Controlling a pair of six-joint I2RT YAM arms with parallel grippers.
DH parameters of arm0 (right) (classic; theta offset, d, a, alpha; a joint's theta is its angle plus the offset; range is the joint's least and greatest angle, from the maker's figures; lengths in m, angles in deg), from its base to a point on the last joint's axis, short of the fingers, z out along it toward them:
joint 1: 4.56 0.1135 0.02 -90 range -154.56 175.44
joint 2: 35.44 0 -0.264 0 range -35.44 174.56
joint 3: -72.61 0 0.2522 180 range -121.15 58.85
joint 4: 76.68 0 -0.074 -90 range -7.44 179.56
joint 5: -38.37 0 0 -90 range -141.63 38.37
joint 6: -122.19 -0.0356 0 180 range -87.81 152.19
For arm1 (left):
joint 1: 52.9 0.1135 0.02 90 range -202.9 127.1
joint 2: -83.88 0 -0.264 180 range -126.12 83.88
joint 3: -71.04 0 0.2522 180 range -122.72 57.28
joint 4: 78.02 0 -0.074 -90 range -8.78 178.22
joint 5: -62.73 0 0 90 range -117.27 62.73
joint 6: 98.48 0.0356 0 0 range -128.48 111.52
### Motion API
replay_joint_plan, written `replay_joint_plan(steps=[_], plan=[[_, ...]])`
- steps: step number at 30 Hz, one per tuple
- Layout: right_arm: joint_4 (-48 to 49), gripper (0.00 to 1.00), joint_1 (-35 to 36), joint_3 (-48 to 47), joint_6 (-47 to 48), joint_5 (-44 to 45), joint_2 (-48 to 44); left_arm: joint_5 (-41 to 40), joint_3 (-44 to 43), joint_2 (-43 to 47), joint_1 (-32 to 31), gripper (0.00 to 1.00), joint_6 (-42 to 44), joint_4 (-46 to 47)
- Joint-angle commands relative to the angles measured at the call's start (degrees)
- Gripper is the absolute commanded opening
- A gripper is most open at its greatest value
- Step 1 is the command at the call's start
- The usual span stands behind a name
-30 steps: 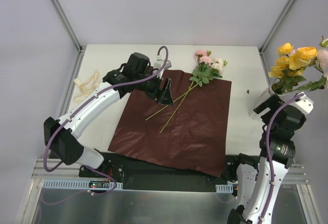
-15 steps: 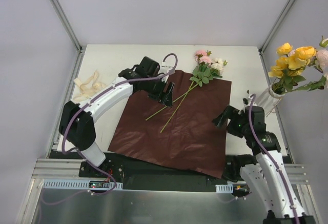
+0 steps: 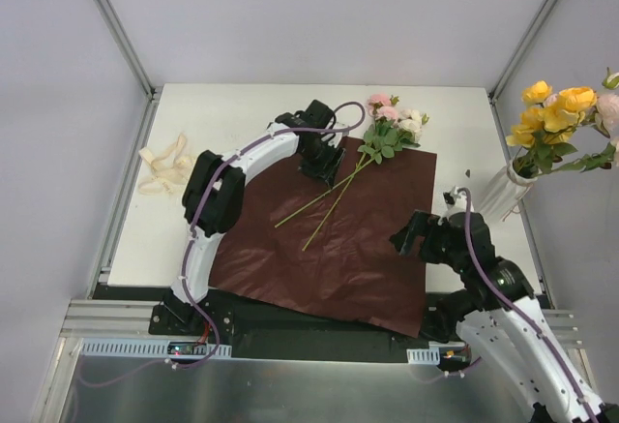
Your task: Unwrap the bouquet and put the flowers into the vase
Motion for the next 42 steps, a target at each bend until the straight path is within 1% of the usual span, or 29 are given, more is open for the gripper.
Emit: replay_joint_plan(steps=[1, 2, 8, 11, 12, 15, 18, 19, 21, 26, 30, 34, 39, 42], plan=[[-5.6, 0.96, 0.2, 0.1, 0.3, 3.5, -6.8, -5.6, -11.4, -5.6, -1.3, 0.5, 3.6, -6.6], [-6.3, 0.96, 0.3, 0.1, 0.1, 3.5, -9.0, -7.2, -12.6, -7.6, -1.5, 0.47, 4.1, -7.6], [-9.8, 0.96, 0.2, -0.1, -1.7, 3.4, -15.6, -13.0, -16.9, -12.5, -4.7, 0.41, 8.5, -9.2], [-10.1, 0.96, 0.3, -0.3, -1.5, 3.3, -16.9, -16.0, -18.5, -14.5, -6.3, 0.37, 8.9, -9.8], [-10.0, 0.96, 0.3, -0.2, -1.6, 3.4, -16.9, -16.9, -18.9, -14.9, -6.6, 0.33, 9.0, -9.9], [-9.9, 0.96, 0.3, -0.2, -1.5, 3.5, -16.4, -18.7, -19.4, -16.5, -7.8, 0.3, 9.2, -10.1], [-10.1, 0.96, 0.3, -0.5, -1.3, 3.7, -15.7, -19.1, -19.5, -17.8, -8.2, 0.24, 9.4, -10.5], [-10.2, 0.96, 0.3, -0.5, -1.4, 3.7, -15.5, -19.1, -19.6, -18.1, -8.2, 0.19, 9.4, -10.6], [-10.2, 0.96, 0.2, -0.4, -1.5, 3.7, -15.6, -20.6, -19.5, -18.2, -8.2, 0.14, 9.3, -10.9], [-9.9, 0.96, 0.2, -0.2, -1.6, 4.0, -15.5, -24.2, -20.5, -16.1, -8.8, 0.0, 9.2, -10.9], [-9.9, 0.96, 0.3, -0.2, -1.6, 3.8, -14.3, -26.7, -21.7, -13.0, -9.4, 0.0, 9.5, -11.0], [-9.9, 0.96, 0.3, -0.4, -1.5, 4.2, -13.6, -28.1, -22.4, -7.0, -10.0, 0.0, 9.2, -11.3], [-10.1, 0.97, 0.3, -0.6, -1.9, 5.0, -13.6, -26.9, -21.4, -0.1, -10.0, 0.0, 6.7, -12.4], [-10.2, 0.97, 0.3, -0.9, -3.1, 5.8, -13.5, -23.9, -17.8, 4.6, -9.3, 0.0, 3.0, -12.5]])
